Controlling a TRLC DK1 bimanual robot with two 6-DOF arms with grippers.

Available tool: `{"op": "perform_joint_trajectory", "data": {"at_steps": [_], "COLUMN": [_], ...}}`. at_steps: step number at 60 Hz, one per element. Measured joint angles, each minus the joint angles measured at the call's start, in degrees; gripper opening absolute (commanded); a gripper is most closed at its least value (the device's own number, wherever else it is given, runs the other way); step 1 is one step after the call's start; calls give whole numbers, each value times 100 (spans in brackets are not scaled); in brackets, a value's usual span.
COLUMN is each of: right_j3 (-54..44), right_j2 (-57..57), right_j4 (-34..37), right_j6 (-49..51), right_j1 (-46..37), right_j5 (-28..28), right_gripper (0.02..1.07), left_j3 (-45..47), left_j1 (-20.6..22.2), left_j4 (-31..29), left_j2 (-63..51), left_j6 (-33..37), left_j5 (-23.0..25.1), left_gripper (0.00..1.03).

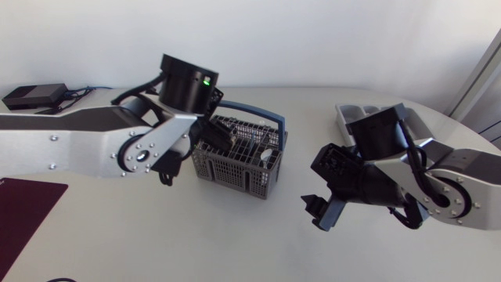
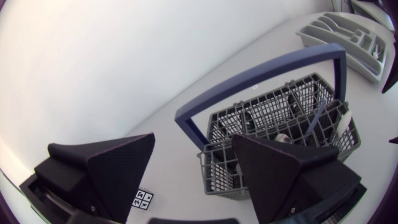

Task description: Transfer all utensils from the basket to the drawer tray.

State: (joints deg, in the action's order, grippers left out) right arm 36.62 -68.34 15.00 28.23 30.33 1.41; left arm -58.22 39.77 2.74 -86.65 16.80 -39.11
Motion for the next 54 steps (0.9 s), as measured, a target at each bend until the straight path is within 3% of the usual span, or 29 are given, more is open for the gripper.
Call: {"op": "perform_joint_trajectory", "data": {"at_steps": [28,37,46,54], "right_j3": [184,319,402,452], "right_j2": [0,-70,-227,-345], "right_j4": [22,22,22,28], "right_j6": [-326,-450,-520,-562], "right_j1": [516,689,804,905], "right_j5": [151,212,299,337], "right_gripper": [97,97,97,96], "left_j3": [79,72,17,-245], "left_j1": [-1161,-1567,-1687,-1847], "left_j4": [-439,-861,-1237,-1609], "left_j2": [236,101,44,-9], "left_j6": [-4,-140,-225,-382], "left_j5": [1504,2500,3298,4033], "left_gripper": [87,82,74,72]}}
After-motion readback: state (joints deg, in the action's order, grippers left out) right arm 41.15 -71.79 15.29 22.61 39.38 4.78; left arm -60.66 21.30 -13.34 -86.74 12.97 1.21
